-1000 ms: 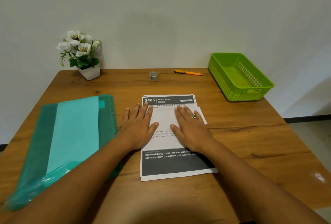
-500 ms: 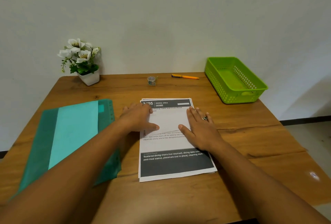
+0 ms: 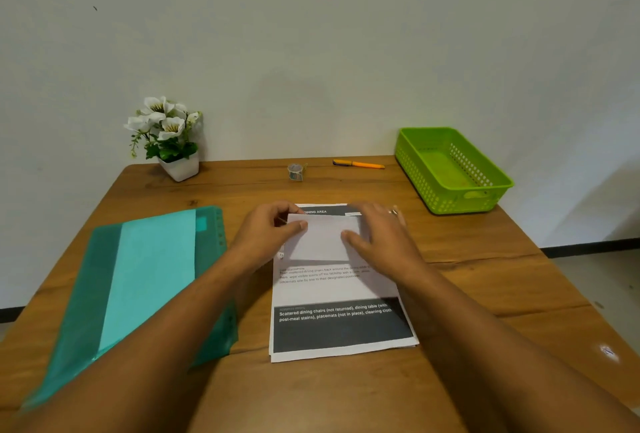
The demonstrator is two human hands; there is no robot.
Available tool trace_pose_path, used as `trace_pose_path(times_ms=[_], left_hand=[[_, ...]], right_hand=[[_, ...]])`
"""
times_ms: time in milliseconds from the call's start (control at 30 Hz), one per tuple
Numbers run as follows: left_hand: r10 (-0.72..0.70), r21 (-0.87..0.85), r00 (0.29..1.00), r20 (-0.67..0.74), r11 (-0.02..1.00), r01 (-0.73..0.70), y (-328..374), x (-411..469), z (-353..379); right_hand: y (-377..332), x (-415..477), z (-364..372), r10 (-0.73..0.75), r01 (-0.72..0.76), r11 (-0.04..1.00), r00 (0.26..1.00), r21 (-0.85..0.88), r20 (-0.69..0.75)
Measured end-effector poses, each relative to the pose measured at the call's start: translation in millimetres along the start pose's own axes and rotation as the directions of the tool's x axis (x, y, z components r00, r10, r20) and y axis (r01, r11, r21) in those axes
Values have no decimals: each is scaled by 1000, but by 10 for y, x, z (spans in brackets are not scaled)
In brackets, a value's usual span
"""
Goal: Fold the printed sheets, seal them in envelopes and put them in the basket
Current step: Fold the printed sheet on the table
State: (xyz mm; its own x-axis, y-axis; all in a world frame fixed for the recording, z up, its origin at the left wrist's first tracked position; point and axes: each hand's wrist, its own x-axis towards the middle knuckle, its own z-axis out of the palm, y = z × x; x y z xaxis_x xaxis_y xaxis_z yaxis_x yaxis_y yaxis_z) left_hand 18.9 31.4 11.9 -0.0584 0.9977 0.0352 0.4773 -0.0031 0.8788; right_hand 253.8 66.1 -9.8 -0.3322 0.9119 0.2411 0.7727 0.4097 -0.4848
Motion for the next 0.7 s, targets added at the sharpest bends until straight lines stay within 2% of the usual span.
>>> trace_pose_path(times_ms=[67,133,200,300,467,700], left_hand=[[104,11,994,-12,994,-104,148,-31,-73],[216,-2,976,-19,976,-216,314,-55,-146],[309,-41,950,-49,950,-311,448,-64,-224],[349,-93,931,-108,929,-359,590,-77,-337],[384,-82,900,-205,910,-406,751,-81,-450],[387,-145,894,-226,894,-423,877,-80,-616]], right_hand=[[-237,86,-112,-58,75,983,993,167,-101],[-453,159,-207,-87,130,932,987,337,-138],[-614,212,-271,-119,180,881,979,437,-163],[-771,258,-330,-143,237,834,965,499,-219],[-934,296,-394,-136,289,773,945,564,-298],[-753,289,-400,-119,226,768,970,600,-213]])
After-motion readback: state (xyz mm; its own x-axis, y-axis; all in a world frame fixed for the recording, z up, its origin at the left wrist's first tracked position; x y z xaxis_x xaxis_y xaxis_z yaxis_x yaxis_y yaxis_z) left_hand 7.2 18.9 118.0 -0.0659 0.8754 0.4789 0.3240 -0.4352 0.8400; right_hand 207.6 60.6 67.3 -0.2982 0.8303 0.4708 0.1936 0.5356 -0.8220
